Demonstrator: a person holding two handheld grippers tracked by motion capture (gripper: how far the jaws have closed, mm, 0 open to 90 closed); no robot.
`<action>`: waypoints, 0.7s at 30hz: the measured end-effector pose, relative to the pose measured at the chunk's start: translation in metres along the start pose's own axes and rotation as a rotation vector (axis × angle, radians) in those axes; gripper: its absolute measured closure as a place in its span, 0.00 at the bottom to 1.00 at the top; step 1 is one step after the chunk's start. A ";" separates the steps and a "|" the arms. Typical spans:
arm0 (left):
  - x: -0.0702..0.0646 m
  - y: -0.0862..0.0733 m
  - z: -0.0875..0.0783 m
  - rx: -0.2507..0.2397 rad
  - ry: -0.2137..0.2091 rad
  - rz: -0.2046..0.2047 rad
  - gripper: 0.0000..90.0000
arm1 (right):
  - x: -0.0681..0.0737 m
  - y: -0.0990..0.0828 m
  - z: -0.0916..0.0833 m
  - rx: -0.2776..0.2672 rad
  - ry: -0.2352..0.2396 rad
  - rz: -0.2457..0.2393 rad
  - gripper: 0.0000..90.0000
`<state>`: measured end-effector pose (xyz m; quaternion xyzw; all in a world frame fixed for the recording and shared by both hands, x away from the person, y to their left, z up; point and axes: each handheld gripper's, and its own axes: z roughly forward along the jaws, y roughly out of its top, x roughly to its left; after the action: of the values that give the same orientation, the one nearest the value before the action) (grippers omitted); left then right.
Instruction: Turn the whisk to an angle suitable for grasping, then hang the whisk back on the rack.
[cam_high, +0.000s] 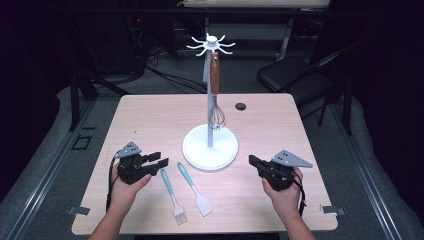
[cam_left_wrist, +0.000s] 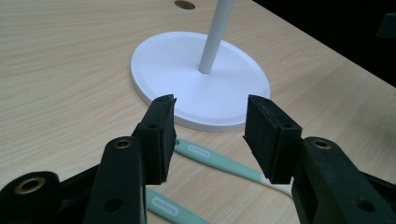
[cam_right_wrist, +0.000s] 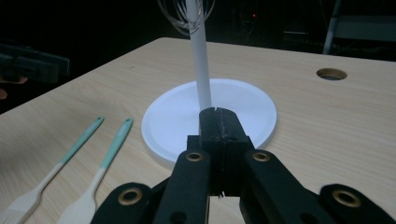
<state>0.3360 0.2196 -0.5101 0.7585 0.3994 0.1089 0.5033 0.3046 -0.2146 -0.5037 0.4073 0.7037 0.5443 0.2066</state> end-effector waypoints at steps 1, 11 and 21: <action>0.000 0.000 0.000 0.000 0.000 0.000 0.59 | 0.000 0.003 0.000 -0.001 -0.002 -0.006 1.00; 0.001 -0.003 -0.002 0.012 0.010 0.004 0.59 | -0.004 0.034 -0.005 -0.017 -0.012 -0.061 1.00; 0.002 -0.004 -0.004 0.003 0.017 -0.006 0.59 | -0.016 0.069 -0.009 -0.053 -0.013 -0.059 1.00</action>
<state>0.3328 0.2249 -0.5121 0.7570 0.4063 0.1134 0.4990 0.3312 -0.2279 -0.4389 0.3844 0.6993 0.5539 0.2375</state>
